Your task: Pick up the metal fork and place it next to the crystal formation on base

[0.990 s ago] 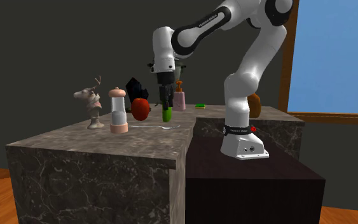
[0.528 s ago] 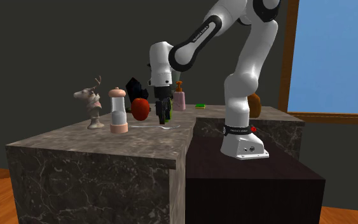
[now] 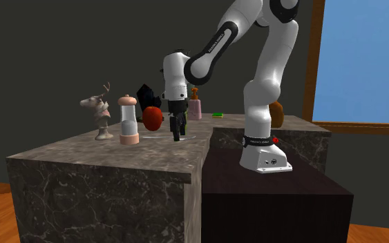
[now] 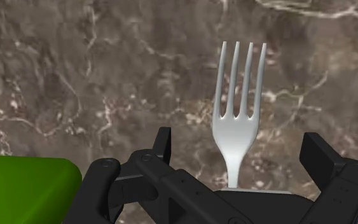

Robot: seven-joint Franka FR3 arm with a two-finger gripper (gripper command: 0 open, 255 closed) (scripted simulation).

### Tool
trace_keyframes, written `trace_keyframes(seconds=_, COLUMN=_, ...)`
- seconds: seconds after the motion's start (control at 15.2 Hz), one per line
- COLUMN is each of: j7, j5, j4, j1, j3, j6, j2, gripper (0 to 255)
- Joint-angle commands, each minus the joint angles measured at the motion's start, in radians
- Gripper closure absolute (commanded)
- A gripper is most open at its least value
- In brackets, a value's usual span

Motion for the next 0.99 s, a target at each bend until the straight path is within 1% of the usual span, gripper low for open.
trace_keyframes(seconds=0.0, j7=0.000, j5=0.000, j4=0.000, j1=0.000, j3=0.000, j6=0.001, j2=0.001, gripper=0)
trace_keyframes(seconds=0.13, j7=0.000, j5=0.000, j4=0.000, j1=0.000, j3=0.000, j6=0.001, j2=0.000, gripper=0)
trace_keyframes(seconds=0.2, j7=0.000, j5=0.000, j4=0.000, j1=0.000, j3=0.000, j6=0.001, j2=0.000, gripper=255)
trace_keyframes(seconds=0.79, j7=0.000, j5=0.000, j4=0.000, j1=0.000, j3=0.000, j6=0.001, j2=0.000, gripper=255)
trace_keyframes(seconds=0.92, j7=-0.002, j5=0.002, j4=0.009, j1=0.001, j3=-0.002, j6=-0.036, j2=-0.028, gripper=255)
